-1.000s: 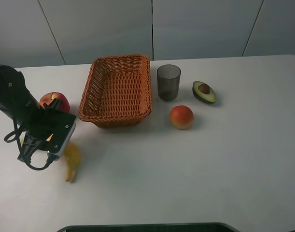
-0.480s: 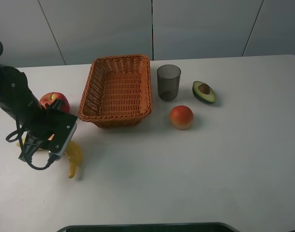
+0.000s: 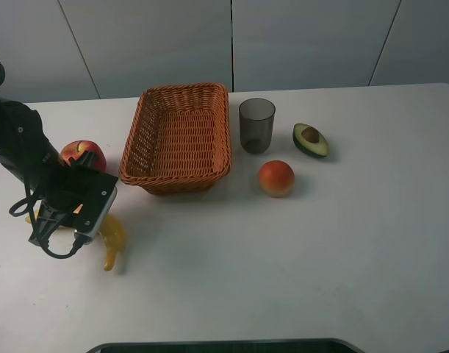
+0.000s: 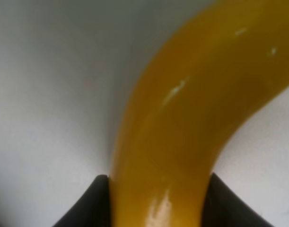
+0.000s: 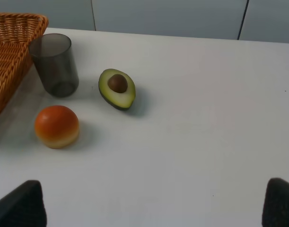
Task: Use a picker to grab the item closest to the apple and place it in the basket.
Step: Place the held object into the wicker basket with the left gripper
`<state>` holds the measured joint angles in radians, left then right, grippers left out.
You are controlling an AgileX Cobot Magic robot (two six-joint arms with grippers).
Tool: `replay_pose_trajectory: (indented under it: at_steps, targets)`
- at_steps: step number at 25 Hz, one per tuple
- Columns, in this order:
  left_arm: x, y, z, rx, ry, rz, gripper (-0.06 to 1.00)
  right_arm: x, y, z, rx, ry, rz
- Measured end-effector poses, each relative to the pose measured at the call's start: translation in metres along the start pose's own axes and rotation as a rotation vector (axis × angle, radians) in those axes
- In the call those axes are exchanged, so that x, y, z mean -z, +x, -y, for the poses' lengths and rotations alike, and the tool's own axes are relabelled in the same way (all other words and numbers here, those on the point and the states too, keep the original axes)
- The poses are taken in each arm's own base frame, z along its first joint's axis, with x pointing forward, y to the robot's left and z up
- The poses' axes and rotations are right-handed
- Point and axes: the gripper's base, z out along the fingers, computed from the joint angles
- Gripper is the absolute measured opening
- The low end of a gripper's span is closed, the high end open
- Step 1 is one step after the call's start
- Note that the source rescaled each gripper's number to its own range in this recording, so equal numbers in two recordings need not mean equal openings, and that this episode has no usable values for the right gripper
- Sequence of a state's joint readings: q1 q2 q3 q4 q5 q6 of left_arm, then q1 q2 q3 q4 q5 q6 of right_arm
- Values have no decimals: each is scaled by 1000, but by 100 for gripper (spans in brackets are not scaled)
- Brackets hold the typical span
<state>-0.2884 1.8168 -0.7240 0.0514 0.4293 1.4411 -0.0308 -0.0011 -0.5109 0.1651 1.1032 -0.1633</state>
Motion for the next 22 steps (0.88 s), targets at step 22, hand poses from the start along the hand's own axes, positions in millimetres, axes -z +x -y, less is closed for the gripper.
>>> replay_pose_trajectory:
  at_steps: [22]
  targets:
    - [108, 7, 36, 46, -6, -23, 0, 0, 0, 0, 0, 0, 0]
